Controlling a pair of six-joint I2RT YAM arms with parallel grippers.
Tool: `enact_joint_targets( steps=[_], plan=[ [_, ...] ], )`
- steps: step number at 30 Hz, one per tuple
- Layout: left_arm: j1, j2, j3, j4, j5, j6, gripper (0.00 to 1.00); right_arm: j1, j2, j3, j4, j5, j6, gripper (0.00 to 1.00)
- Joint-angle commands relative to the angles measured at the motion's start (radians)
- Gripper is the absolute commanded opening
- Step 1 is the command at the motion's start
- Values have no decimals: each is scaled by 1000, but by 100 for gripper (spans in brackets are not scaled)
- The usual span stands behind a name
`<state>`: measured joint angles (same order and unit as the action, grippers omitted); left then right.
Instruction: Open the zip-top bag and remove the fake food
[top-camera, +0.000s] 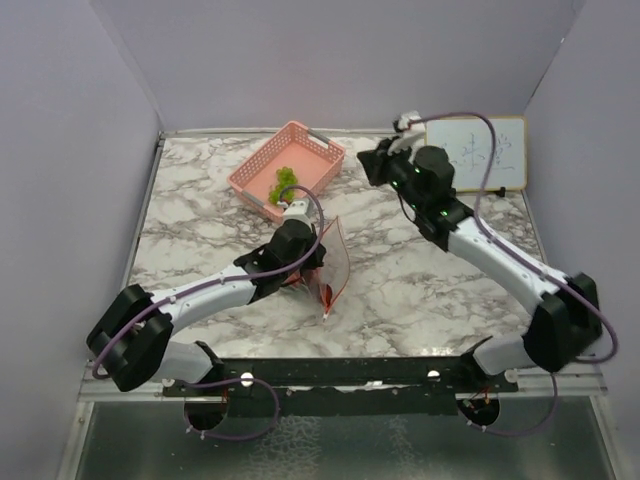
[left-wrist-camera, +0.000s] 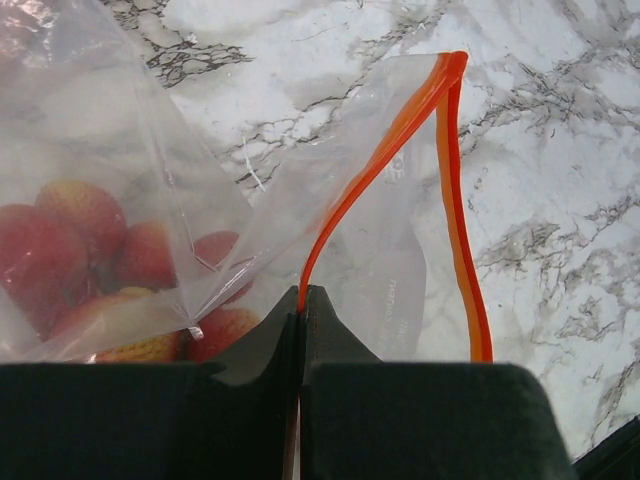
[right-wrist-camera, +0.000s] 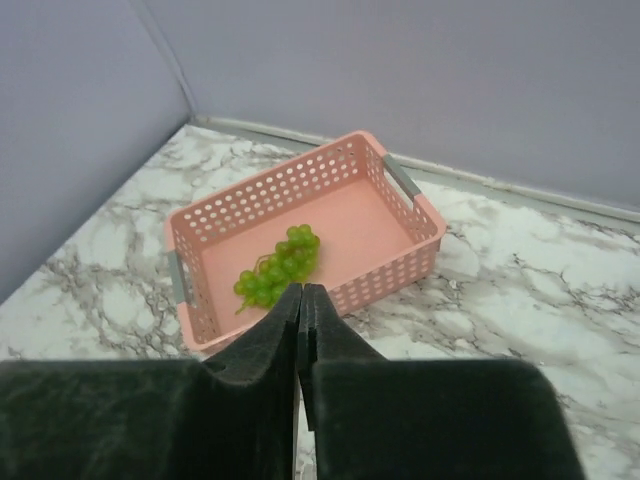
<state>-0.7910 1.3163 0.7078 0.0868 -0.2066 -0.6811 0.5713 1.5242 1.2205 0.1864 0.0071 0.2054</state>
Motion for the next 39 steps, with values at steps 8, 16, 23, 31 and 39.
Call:
enact_joint_targets(
  steps=[8, 16, 23, 31, 39],
  plan=[
    [7, 113, 140, 73, 75, 41, 0, 1, -410, -482, 3, -276, 178, 1],
    [7, 174, 201, 96, 105, 37, 0, 5, -380, -644, 96, -402, 285, 1],
    [6, 163, 204, 94, 123, 31, 0, 13, -287, -655, 133, -407, 286, 1],
    [6, 124, 192, 102, 140, 21, 0, 53, -178, -636, 157, -426, 281, 2],
    [7, 66, 175, 115, 136, 12, 0, 84, -101, -621, 174, -406, 277, 5]
  ],
)
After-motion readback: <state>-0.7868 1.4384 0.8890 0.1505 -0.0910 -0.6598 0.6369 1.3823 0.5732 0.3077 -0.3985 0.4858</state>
